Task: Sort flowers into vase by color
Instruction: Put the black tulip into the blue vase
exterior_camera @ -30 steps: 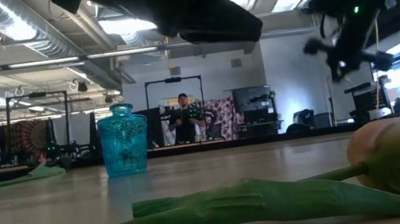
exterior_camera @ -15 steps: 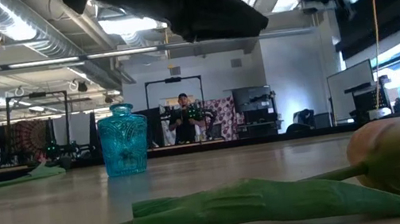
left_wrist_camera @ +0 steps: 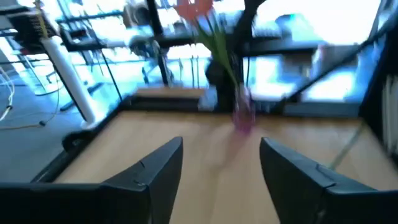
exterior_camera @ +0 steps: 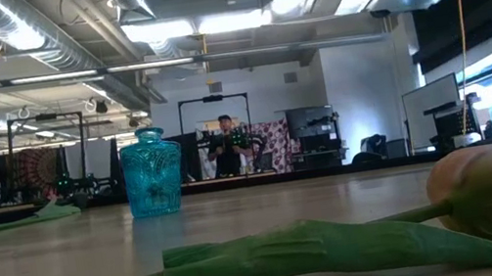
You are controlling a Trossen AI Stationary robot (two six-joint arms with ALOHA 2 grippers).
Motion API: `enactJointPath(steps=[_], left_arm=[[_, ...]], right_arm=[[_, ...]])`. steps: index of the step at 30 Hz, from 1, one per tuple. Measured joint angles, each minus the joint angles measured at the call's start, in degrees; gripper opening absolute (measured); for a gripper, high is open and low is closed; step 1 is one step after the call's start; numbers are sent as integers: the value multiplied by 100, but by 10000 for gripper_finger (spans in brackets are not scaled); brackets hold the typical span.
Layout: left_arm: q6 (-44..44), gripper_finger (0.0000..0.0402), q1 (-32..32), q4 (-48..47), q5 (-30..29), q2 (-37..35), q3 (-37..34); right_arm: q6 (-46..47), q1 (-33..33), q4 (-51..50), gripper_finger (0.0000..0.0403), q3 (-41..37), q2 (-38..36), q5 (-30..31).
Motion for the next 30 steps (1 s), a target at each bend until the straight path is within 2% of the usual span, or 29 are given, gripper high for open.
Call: enactJointPath(steps=[3,7,9,12,18,24,28,30], left_arm=[[-94,231,55,71,403,-421,0],[250,236,214,873,1536,-454,7],[397,232,318,1471,1807,-323,7],[674,228,484,2289,1815,-50,7],[1618,229,702,3340,1764,431,4],[2052,229,872,3531,1683,687,2],[1829,229,1103,3598,1667,689,2],[1652,229,1237,3618,1839,689,2]], right_arm=[[-302,410,9,7,140,66,-488],[-884,918,-14,7,180,198,-1228],[-1307,1146,-14,7,180,286,-1612],[-1891,1460,-45,8,180,441,-1792],[-2588,1954,-342,7,177,956,-1703],[-2993,2154,-476,9,177,1301,-1758],[-3381,2149,-648,7,177,1331,-1786],[-3513,2149,-729,6,177,1332,-1680]])
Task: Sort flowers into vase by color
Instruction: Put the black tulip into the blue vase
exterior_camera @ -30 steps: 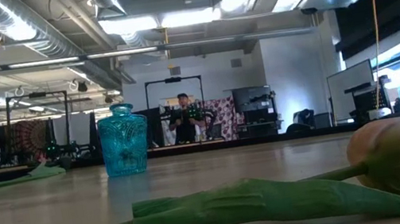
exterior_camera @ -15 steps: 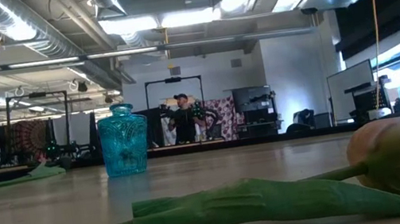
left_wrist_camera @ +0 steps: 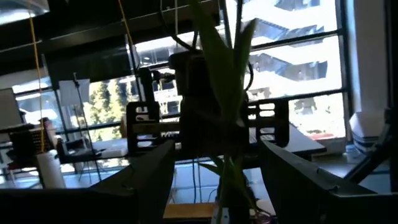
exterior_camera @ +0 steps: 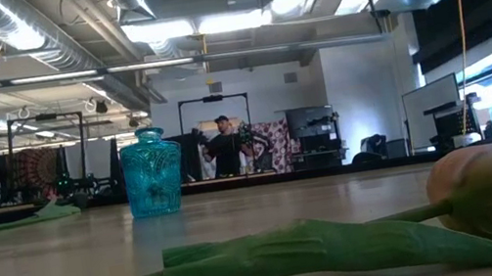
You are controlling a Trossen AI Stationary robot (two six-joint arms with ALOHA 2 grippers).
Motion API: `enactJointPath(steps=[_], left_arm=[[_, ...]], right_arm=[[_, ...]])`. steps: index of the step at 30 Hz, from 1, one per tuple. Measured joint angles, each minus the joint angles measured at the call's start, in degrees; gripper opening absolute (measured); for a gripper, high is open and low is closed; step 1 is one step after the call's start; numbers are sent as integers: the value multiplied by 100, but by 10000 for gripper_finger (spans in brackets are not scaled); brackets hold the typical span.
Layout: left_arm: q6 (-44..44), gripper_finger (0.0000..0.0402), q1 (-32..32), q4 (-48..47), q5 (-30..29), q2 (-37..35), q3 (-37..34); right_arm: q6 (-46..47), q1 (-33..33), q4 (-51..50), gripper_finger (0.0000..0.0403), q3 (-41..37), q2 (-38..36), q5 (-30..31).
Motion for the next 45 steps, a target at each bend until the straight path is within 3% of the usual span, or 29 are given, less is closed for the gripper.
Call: enactJointPath(steps=[3,9,19,36,45], left_arm=[[-328,229,199,206,563,62,-3],[-242,229,321,974,957,510,-4],[-432,222,404,1345,945,682,-4],[-714,125,661,1338,1217,680,-4],[-558,23,610,1207,879,678,-2]], right_arm=[[-103,0,6,7,0,53,87],[-220,-17,-124,8,-9,286,281],[-458,-17,-187,9,-9,335,643],[-502,-17,30,13,1,666,1056],[-452,-15,226,21,-2,892,1182]])
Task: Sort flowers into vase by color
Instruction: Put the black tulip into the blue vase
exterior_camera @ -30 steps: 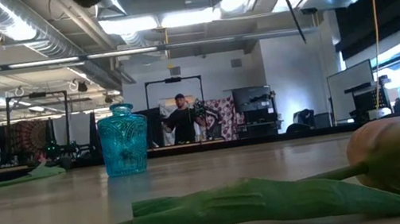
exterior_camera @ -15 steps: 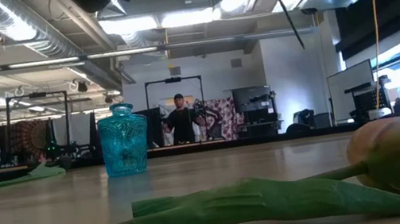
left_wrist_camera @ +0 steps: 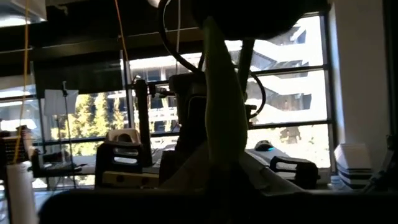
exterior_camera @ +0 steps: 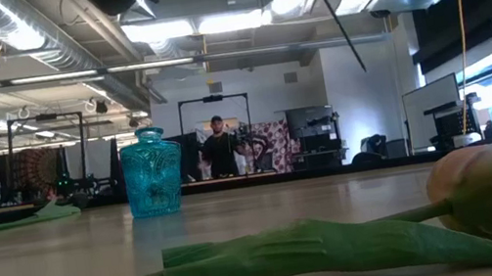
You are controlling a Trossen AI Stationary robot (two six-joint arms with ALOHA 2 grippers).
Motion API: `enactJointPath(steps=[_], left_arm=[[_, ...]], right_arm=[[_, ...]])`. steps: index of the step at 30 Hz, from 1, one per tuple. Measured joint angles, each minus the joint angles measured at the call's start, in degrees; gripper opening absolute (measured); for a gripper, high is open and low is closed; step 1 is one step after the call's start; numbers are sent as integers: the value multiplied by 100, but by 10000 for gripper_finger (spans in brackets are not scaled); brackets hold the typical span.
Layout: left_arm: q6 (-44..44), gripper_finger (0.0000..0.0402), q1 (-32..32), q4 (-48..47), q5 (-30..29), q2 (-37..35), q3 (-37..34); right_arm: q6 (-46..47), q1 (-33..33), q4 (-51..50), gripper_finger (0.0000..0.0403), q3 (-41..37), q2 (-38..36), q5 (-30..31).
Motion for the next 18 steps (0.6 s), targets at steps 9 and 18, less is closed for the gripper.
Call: enactJointPath(steps=[9,18], left_arm=[[306,4,-267,-476,-380,-274,4],[140,3,-403,-3309,-979,-1685,4]], right_arm=[[105,4,-95,131,-2,-149,-49],[864,4,-251,288,-2,-1202,-614]])
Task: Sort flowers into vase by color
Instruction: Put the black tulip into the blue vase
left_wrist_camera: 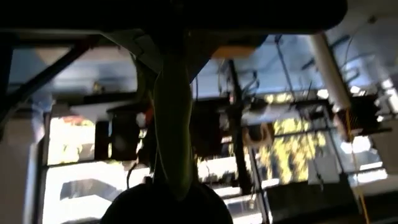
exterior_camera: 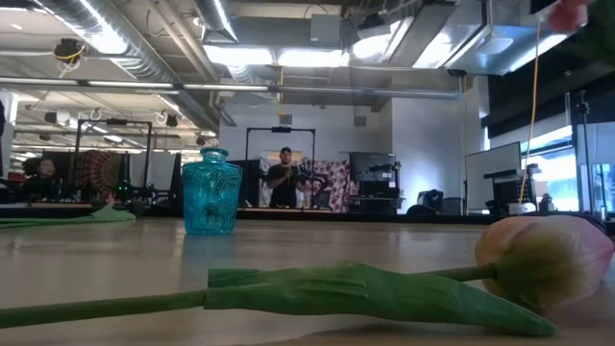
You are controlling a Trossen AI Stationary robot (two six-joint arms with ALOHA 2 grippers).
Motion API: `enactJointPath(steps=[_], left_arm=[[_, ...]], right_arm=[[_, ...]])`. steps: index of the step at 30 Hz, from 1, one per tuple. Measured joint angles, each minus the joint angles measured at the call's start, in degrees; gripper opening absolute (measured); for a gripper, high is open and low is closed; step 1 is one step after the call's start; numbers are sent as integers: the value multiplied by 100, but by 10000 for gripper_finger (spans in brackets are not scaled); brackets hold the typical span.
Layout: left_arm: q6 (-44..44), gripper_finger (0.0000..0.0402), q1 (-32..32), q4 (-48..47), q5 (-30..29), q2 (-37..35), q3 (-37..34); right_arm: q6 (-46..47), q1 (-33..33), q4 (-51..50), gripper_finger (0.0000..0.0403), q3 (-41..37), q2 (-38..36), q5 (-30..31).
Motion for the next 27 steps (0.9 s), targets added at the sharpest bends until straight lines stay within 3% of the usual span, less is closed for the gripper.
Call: enactJointPath(steps=[4,10,17,22,27], left_arm=[[-390,3,-197,-1292,-460,-795,-4],[-997,8,-370,-2540,-530,-1764,-2],[-2020,9,-461,-3646,-1240,-1933,-4],[-2326,10,-339,-4075,-1370,-1944,-2],[-3504,10,88,-4600,-1646,-1937,-4]], right_arm=[[318,0,-1,315,4,-556,-202],[431,-7,330,319,4,-1079,81],[433,-7,1207,319,2,-1410,214],[413,-7,1184,319,2,-1677,450],[413,-7,1055,319,2,-1815,461]])
